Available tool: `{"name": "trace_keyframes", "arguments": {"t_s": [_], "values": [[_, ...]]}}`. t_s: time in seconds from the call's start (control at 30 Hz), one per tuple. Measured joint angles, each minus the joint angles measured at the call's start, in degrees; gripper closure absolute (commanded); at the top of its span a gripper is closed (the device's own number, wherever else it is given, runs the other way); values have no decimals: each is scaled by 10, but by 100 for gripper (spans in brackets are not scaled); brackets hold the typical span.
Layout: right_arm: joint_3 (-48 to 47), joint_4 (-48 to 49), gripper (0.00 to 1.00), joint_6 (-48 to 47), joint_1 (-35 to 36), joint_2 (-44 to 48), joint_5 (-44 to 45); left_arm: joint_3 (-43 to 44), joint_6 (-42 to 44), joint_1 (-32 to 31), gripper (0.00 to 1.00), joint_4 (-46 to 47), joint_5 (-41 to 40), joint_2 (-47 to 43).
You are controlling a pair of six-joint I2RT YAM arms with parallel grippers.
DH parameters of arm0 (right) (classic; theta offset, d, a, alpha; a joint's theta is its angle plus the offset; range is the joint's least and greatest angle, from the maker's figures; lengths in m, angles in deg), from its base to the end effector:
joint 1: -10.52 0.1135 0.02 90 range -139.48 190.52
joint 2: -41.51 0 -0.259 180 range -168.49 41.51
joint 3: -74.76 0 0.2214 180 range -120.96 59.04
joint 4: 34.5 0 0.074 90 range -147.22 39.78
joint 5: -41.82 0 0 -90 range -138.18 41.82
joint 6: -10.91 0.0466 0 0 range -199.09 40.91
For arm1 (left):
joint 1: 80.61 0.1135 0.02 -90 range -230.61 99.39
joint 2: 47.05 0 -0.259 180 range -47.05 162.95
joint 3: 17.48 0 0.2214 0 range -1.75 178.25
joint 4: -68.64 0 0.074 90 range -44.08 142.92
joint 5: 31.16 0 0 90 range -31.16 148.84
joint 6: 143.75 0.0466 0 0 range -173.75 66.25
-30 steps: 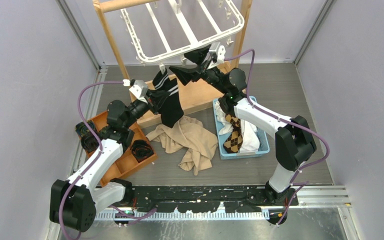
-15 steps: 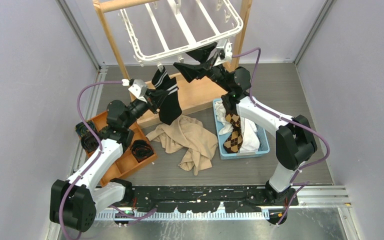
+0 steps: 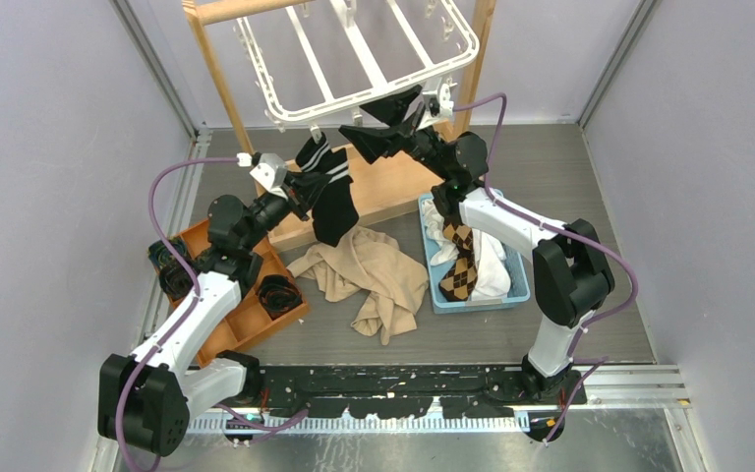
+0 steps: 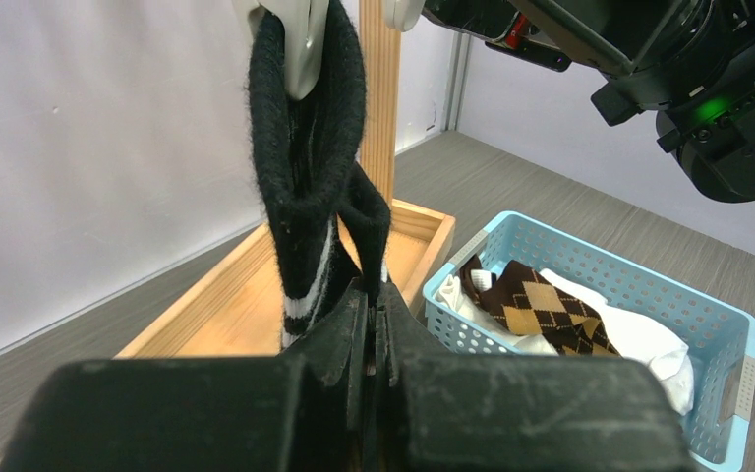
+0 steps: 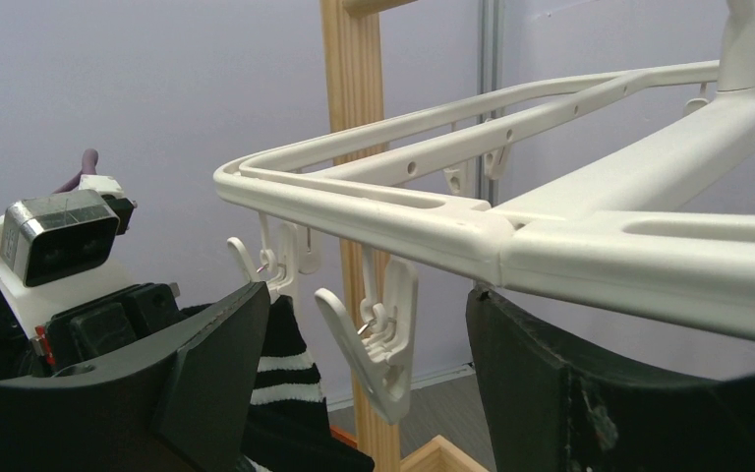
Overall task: Clip the socks to the hanger
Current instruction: Open the clamp at the hanger.
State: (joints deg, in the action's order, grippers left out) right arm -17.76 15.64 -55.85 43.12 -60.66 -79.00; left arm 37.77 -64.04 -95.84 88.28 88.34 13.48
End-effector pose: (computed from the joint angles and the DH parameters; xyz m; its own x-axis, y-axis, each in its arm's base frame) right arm 0.3069 0.2246 0.4036 0.1905 0.5241 -0.8301 -0.9426 0.3338 -0.0056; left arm 0.2101 -0.0810 0.3470 0.1124 -0.1917 -0.9750 0.7206 0.6913 -0.0529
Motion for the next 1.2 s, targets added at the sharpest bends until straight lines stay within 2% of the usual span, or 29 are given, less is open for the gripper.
{"name": "trace_keyframes", "arguments": {"t_s": [1.2], "values": [[-17,19,28,41,-5,-4,-36,9,0,4,100,0,-10,8]]}}
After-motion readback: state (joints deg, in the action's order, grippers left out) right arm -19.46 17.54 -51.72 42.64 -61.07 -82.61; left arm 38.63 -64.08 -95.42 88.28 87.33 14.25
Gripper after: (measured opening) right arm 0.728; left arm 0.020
